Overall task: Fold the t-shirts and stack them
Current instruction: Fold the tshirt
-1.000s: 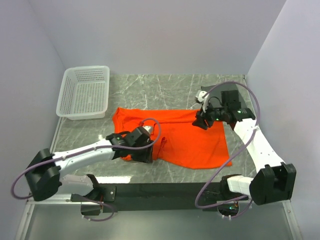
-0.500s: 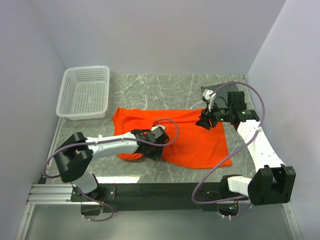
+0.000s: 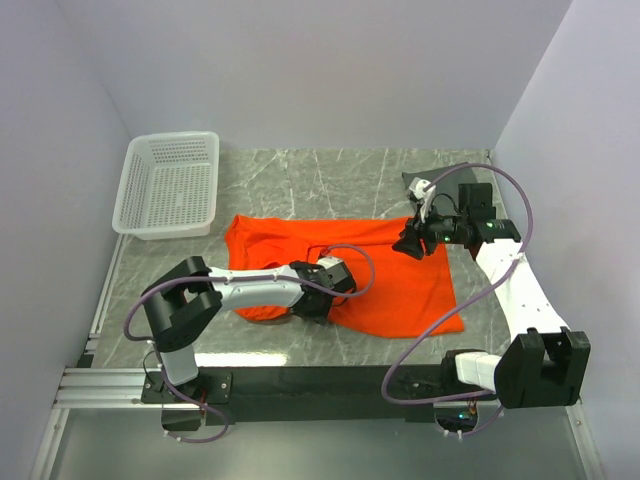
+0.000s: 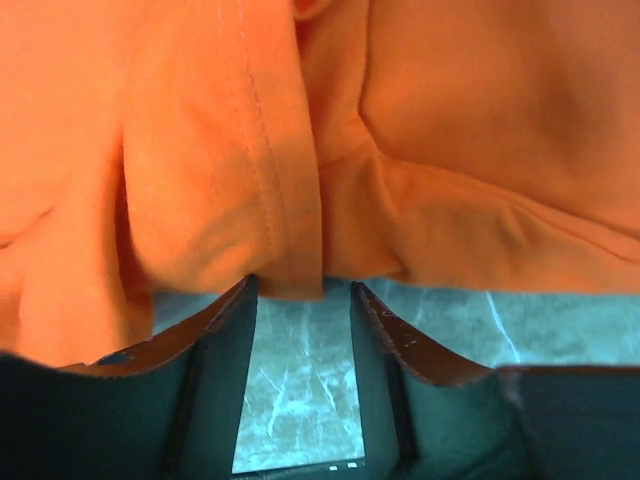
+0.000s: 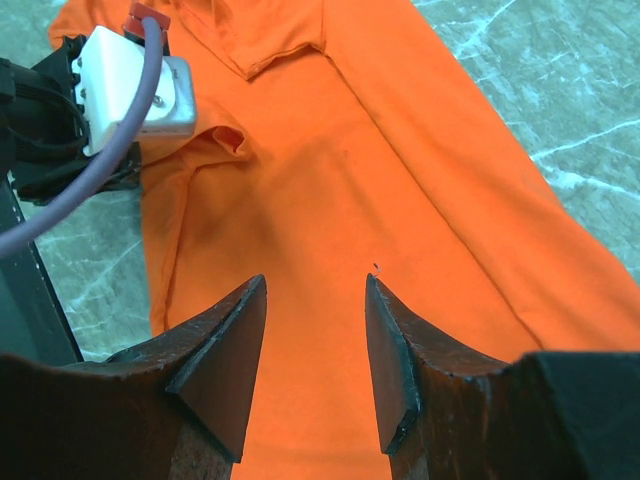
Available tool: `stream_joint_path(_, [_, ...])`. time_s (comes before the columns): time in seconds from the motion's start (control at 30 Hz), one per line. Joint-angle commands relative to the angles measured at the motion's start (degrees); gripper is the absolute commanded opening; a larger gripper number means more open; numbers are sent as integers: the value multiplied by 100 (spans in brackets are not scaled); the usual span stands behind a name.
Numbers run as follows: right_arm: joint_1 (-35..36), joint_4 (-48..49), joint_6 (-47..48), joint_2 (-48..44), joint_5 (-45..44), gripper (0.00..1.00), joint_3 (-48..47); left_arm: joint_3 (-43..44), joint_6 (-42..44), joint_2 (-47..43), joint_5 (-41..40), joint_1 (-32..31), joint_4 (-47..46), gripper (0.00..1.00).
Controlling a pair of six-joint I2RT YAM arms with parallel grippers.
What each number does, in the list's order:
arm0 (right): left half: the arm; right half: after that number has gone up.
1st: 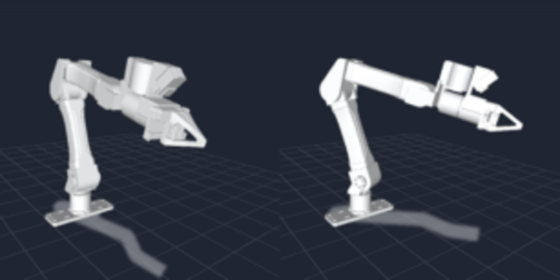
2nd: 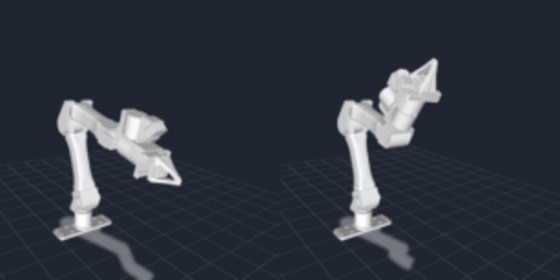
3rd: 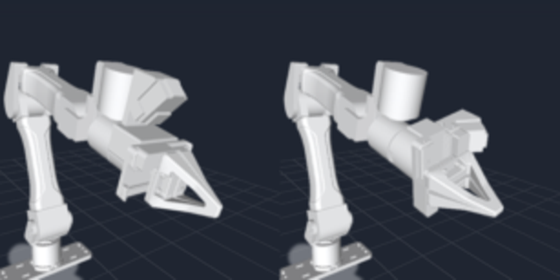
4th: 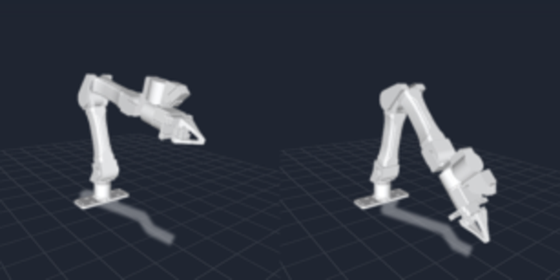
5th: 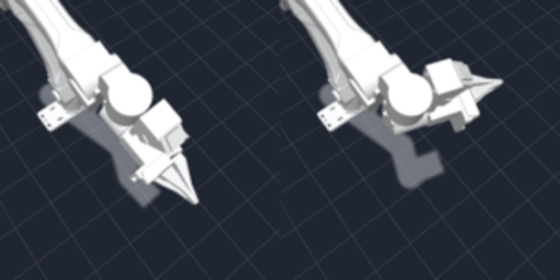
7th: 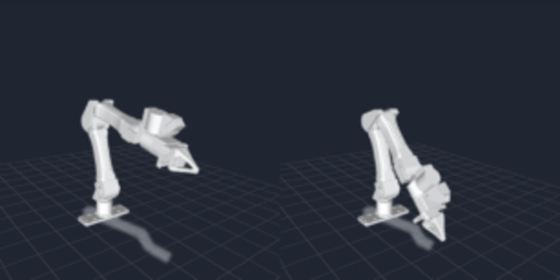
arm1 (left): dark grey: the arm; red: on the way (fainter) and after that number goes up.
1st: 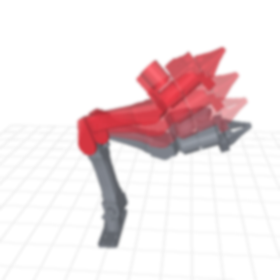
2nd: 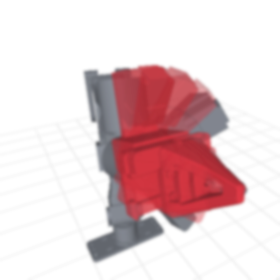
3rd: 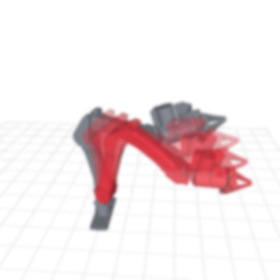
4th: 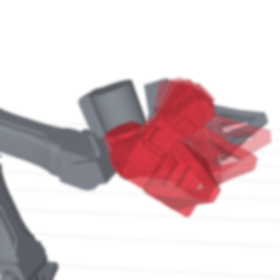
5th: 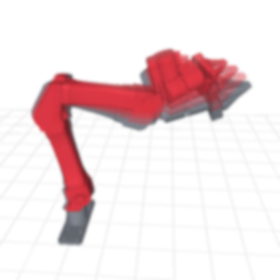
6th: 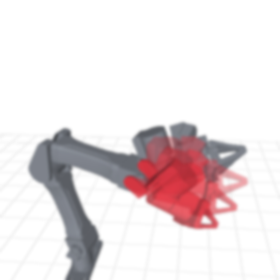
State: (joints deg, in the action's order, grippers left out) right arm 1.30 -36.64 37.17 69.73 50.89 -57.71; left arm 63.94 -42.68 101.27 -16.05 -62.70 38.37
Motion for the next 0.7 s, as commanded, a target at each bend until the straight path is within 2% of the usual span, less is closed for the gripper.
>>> stream_joint_path(0.0, [-86, -9, 45, -39, 193, 51, -21, 233, 23, 103, -407, -58, 188, 46])
stream_joint_path(0.07, [-95, -10, 54, -56, 210, 51, -29, 224, 23, 138, -399, -76, 188, 43])
stream_joint_path(0.17, [-95, -167, 115, -65, 219, 51, -108, 215, 5, 103, -434, -102, 241, 31])
stream_joint_path(0.37, [-95, -729, 615, -162, -123, 51, -354, 189, 66, -169, -355, -216, 303, 16])
stream_joint_path(0.5, [-305, -1642, 1579, -285, -833, 51, -530, 84, 110, -555, -284, -261, 285, 1])
stream_joint_path(0.57, [-384, -2308, 2195, -311, -1072, 51, -478, -48, 119, -854, -258, -252, 241, 1])
stream_joint_path(0.6, [-420, -2495, 2903, -355, -1377, 51, -382, -92, 119, -959, -232, -252, 215, 1])
stream_joint_path(0.67, [-534, -2829, 3671, -573, -1687, 51, 142, -224, 119, -1267, -153, -252, 101, 1])
